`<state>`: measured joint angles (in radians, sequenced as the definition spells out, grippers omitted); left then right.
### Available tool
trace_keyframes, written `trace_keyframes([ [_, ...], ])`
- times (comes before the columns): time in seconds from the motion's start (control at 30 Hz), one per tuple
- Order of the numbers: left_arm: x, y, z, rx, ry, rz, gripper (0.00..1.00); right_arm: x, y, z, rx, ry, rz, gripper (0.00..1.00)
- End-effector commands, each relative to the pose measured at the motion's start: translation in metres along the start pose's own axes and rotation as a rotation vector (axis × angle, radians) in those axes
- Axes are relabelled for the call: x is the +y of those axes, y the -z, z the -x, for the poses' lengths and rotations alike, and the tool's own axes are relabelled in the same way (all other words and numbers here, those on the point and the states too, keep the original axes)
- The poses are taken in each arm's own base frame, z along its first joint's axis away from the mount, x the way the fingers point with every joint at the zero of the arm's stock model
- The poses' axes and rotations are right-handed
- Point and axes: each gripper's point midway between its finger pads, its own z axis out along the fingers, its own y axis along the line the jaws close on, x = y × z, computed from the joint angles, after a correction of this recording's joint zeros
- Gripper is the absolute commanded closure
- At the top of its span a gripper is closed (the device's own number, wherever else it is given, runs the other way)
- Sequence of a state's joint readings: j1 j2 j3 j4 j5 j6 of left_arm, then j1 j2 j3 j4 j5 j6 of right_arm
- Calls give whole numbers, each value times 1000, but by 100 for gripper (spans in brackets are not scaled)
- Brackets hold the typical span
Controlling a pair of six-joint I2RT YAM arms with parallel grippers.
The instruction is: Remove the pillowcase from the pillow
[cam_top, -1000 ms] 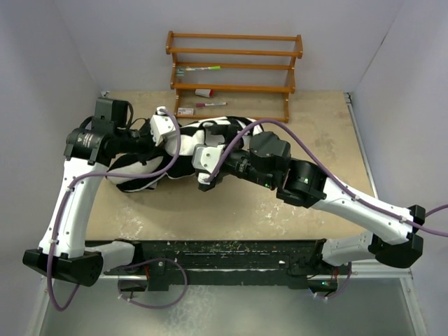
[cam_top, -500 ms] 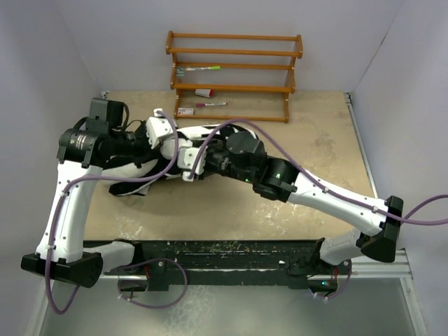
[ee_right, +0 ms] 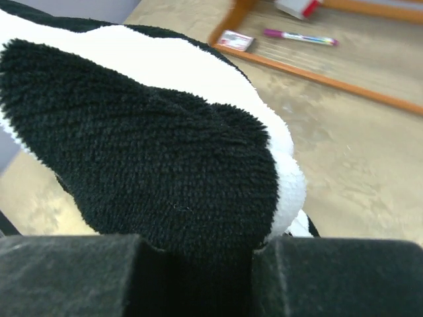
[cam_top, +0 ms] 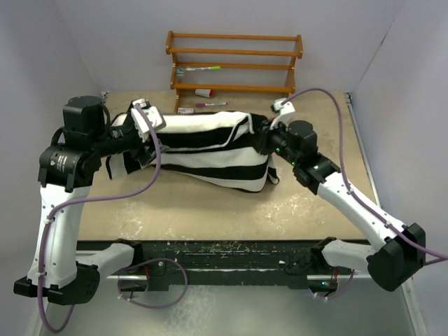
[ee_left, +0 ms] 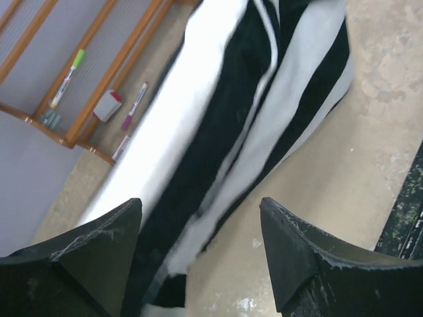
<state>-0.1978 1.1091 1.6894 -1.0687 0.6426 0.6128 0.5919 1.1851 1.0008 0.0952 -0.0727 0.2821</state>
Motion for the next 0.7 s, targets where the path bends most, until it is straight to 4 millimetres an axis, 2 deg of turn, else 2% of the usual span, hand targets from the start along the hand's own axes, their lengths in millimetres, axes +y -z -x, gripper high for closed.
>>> trace_keyframes([
  [0.0, 20, -10, -22, 44, -39, 94, 24, -43, 17, 0, 5, -344, -120, 100],
  [0.07, 26, -16, -48, 105, -55, 144, 24, -65, 22, -9, 25, -407, -148, 100],
  [0.23, 41, -28, -96, 204, -39, 239, 24, -80, 23, -16, 35, -361, -187, 100],
  [0.37, 60, -43, -130, 258, 112, 257, 25, -91, 15, -28, 93, -311, -218, 100],
  [0.5, 81, -64, -174, 356, 232, 279, 28, -103, 11, -36, 112, -259, -257, 100],
  [0.6, 91, -79, -196, 383, 263, 303, 28, -115, 12, -57, 215, -213, -309, 100],
  [0.67, 102, -88, -207, 376, 304, 336, 27, -122, 15, -57, 213, -196, -347, 100],
])
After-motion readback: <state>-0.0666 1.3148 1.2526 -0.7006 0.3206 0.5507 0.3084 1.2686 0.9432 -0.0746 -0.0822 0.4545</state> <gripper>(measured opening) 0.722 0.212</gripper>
